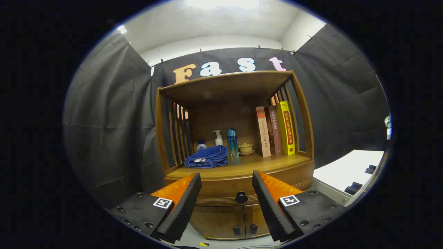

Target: Pull open the drawer, take out the items inside it, and place them on the countertop above the cabinet.

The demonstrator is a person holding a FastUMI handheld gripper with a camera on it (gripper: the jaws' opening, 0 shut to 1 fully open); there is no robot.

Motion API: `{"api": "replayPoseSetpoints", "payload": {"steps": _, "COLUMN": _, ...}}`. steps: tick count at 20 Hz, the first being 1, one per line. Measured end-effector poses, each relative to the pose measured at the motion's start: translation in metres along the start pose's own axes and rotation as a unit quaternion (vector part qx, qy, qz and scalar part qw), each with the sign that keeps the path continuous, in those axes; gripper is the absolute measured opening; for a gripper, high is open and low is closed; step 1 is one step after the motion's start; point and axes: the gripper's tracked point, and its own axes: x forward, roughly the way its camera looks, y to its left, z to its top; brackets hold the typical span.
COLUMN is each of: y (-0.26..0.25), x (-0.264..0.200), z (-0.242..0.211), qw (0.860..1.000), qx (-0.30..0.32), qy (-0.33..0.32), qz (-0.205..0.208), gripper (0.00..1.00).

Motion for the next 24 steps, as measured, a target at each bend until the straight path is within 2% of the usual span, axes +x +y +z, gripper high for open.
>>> {"api": "replayPoseSetpoints", "payload": {"steps": 16, "y": -0.001, "x": -0.001, "z": -0.001, "qw": 1.0, "qx": -0.003, "qy": 0.0, "qz": -0.001, "gripper": 0.97}}
{"api": "replayPoseSetpoints", "payload": {"steps": 18, "y": 0.007, "x": -0.001, "z": -0.005, "qw": 1.0, "qx": -0.001, "qy": 0.005, "qz": 0.009, "gripper": 0.97}}
{"api": "replayPoseSetpoints", "payload": {"steps": 24, "y": 0.015, "x": -0.006, "z": 0.002, "qw": 1.0, "qx": -0.027, "qy": -0.011, "qz": 0.01, "gripper": 0.98}}
